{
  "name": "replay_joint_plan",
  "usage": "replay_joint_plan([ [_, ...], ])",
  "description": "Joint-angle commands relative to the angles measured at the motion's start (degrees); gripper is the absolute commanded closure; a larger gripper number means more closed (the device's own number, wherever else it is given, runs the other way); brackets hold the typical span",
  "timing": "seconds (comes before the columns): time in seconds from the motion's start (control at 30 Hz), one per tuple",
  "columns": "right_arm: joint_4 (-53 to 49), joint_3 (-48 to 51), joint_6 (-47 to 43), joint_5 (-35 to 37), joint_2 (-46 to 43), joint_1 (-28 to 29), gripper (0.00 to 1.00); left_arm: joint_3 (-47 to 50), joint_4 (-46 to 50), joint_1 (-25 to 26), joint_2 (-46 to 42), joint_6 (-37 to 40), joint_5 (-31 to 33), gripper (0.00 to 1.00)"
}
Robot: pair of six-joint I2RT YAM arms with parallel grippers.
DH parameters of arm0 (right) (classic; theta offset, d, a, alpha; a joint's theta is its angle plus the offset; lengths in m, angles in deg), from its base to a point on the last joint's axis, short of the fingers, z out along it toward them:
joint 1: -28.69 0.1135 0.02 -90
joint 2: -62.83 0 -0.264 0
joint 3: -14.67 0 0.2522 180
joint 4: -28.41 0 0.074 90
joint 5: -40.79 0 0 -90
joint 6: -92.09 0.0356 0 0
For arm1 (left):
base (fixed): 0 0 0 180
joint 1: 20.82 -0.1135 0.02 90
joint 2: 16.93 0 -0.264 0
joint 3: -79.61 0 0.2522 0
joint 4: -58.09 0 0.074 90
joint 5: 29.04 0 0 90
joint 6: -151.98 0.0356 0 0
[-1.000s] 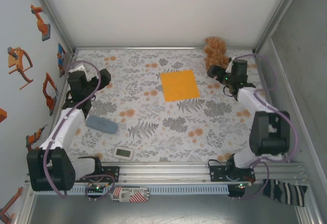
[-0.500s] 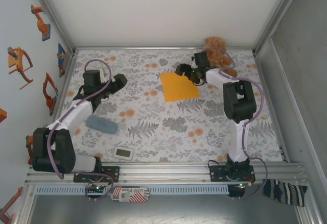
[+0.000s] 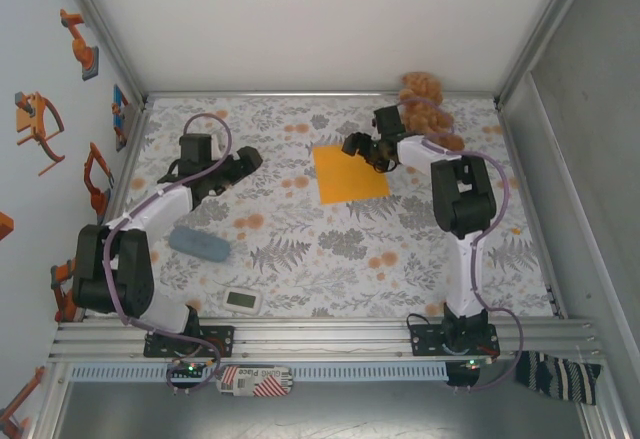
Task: Fold a paper plane with a square sheet of paper (pick it up from the middle)
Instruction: Move the square sheet of paper to the center of the table.
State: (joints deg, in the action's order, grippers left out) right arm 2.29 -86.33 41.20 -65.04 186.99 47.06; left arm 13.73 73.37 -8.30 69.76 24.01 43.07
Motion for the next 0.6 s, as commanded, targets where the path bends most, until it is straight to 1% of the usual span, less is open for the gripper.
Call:
replay_joint_plan([
  [0.0,-7.9,8.5,5.8,3.8,-3.2,2.3,0.16,-0.9,0.7,0.8,1.4,-2.9,-0.9,0.04],
  [0.1,-6.6,16.9,11.1,5.3,-9.3,4.2,0.16,0.4,-2.5,0.9,2.6,-5.8,-3.2,0.04],
  [0.2,-5.3,24.2,16.5,5.7,-15.5,7.3,0.17,0.3,-3.1,1.8,4.1,-7.7,-4.6,0.03],
  [0.27,-4.3,29.2,21.2,3.7,-18.8,8.8,0.17,0.0,-2.7,2.8,5.0,-8.8,-4.5,0.03],
  [0.33,-0.3,33.5,23.7,-0.3,-21.7,9.0,0.19,-0.7,-0.7,4.1,5.7,-9.9,-3.4,0.02],
  [0.37,0.6,34.3,24.0,-2.1,-23.0,9.0,0.20,-1.5,1.0,5.0,6.2,-10.2,-2.8,0.02],
  [0.43,1.2,33.3,21.6,-5.0,-26.1,8.9,0.21,-3.0,4.0,7.1,6.8,-10.3,-1.6,0.02],
  [0.57,-3.4,28.2,13.1,-4.1,-31.1,8.4,0.21,-5.0,8.4,12.6,6.8,-11.5,1.3,0.01],
])
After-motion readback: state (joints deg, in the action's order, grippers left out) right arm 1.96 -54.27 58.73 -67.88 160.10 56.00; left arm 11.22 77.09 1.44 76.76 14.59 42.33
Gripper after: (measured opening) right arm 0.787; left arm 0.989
